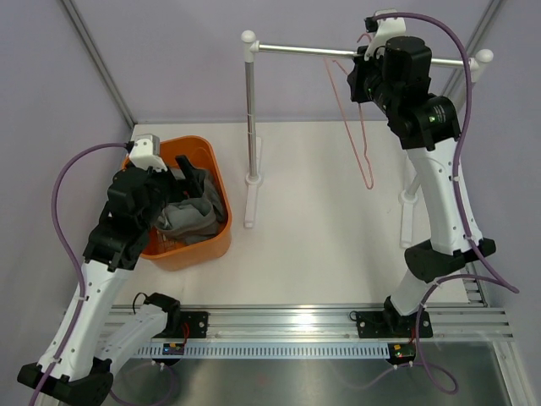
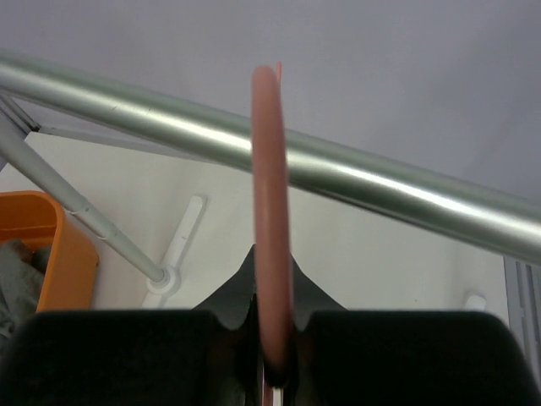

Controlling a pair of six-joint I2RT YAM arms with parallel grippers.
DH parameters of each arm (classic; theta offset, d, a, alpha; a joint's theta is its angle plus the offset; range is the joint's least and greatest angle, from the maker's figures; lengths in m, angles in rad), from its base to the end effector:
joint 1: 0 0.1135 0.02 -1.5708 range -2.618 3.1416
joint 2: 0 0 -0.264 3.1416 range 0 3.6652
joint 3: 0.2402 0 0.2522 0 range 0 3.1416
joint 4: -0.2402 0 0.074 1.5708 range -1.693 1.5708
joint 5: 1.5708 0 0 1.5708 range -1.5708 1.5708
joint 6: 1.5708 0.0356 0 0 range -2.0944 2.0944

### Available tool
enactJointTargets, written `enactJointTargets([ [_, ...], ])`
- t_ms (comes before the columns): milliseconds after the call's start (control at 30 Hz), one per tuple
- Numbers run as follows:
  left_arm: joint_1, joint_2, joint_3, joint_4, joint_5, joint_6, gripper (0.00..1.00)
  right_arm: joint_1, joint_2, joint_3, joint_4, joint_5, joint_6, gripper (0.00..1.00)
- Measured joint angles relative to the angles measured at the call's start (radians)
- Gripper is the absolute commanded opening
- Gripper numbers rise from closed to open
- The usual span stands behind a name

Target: Remove the shorts from the hanger

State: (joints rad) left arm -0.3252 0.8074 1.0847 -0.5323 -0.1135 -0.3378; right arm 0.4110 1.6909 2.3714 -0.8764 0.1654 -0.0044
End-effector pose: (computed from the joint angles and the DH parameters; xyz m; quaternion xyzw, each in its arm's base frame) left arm 0.1553 -0.0481 0.4014 -0.0397 0.7898 -0.1562 0.5918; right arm 0.2877 0.1190 0.5551 -0.1075 0.7645 0.0652 0.6323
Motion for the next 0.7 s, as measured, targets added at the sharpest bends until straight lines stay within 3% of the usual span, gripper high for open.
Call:
enactJointTargets([
  [267,0.000,-0.003,0.003,-0.001,0.002,0.024,0.99,-0.035,0.109,0.072,-0.022,-0.002,0.002,0.00],
  [700,0.000,-0.012,0.003,0.000,0.004,0.027,0.99,-0.056,0.116,0.024,-0.035,-0.003,0.037,0.00],
])
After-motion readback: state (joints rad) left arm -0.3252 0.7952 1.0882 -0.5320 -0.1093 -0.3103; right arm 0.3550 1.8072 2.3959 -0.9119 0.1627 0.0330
